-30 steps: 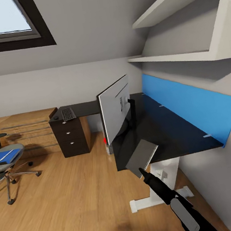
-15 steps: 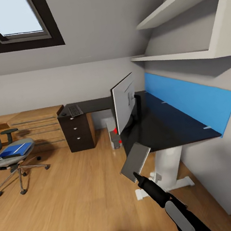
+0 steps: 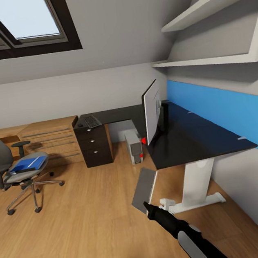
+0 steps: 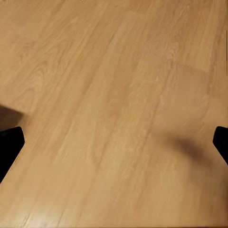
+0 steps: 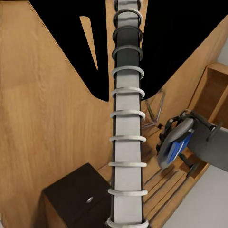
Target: In the bedroom, organize the workspace by keeping the computer under the desk, ensuring the monitor is on the desk, placing the keyboard on the desk next to the monitor, placing the mouse on the desk next to the keyboard, moving the folder from the swivel chair onto the desk next to the mouse, stacking the notebook on top of the folder with the pen on top of the notebook, and positioning the swivel chair next to the desk.
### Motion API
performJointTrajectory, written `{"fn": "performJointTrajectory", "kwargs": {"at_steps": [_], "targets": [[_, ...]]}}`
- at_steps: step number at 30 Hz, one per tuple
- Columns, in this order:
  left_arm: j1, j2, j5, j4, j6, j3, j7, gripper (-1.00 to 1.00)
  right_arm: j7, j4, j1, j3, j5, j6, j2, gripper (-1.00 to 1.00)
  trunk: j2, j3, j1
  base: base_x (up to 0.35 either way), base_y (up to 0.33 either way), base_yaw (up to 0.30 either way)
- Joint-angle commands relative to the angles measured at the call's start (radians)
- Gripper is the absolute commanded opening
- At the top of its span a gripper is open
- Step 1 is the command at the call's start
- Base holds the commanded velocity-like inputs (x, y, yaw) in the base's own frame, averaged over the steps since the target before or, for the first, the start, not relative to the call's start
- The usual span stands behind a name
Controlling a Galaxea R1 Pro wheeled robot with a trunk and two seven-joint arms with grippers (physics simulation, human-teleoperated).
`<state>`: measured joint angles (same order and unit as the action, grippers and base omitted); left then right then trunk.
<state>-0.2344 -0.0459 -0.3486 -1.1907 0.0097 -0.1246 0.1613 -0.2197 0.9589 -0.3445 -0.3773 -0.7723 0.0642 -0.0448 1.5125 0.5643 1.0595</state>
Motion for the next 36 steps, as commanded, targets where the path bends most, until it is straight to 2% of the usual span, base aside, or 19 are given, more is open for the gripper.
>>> {"fn": "performJointTrajectory", "kwargs": {"at_steps": [1,9,10,11,17,32,36], "targets": [[0.000,-0.001,-0.009,-0.001,0.001,0.005,0.004,1.00,-0.005,0.001,-0.001,-0.001,-0.012,0.006,0.000,-1.00,0.001,0.001,0.000,-0.003,0.336,0.000],[0.000,-0.002,-0.007,0.017,0.001,0.024,0.006,1.00,-0.007,0.001,-0.001,-0.003,-0.007,0.005,0.000,-1.00,0.001,0.001,0.000,0.022,0.336,0.000],[0.000,-0.002,-0.003,0.019,0.000,0.025,0.006,1.00,-0.006,0.001,-0.001,-0.003,-0.007,0.005,0.000,-1.00,0.001,0.001,0.000,0.131,0.311,0.000],[0.000,-0.001,0.016,0.022,0.000,0.028,0.005,1.00,-0.004,0.001,-0.001,-0.003,-0.007,0.005,-0.001,-1.00,0.001,0.001,0.000,0.213,0.265,0.000],[0.000,-0.001,0.055,0.038,0.000,0.032,0.004,1.00,-0.007,0.001,-0.001,0.001,-0.008,0.005,0.003,-1.00,0.001,0.001,0.000,0.248,0.184,0.000],[0.000,-0.003,0.054,0.040,-0.001,0.026,0.003,1.00,-0.005,0.001,-0.001,-0.001,-0.007,-0.020,0.001,-1.00,0.001,0.001,0.000,0.308,0.061,0.000],[0.000,-0.003,0.054,0.040,-0.001,0.025,0.003,1.00,-0.006,0.001,-0.001,-0.003,-0.006,-0.022,0.001,-1.00,-0.027,-0.012,-0.015,0.327,0.004,0.000]]}}
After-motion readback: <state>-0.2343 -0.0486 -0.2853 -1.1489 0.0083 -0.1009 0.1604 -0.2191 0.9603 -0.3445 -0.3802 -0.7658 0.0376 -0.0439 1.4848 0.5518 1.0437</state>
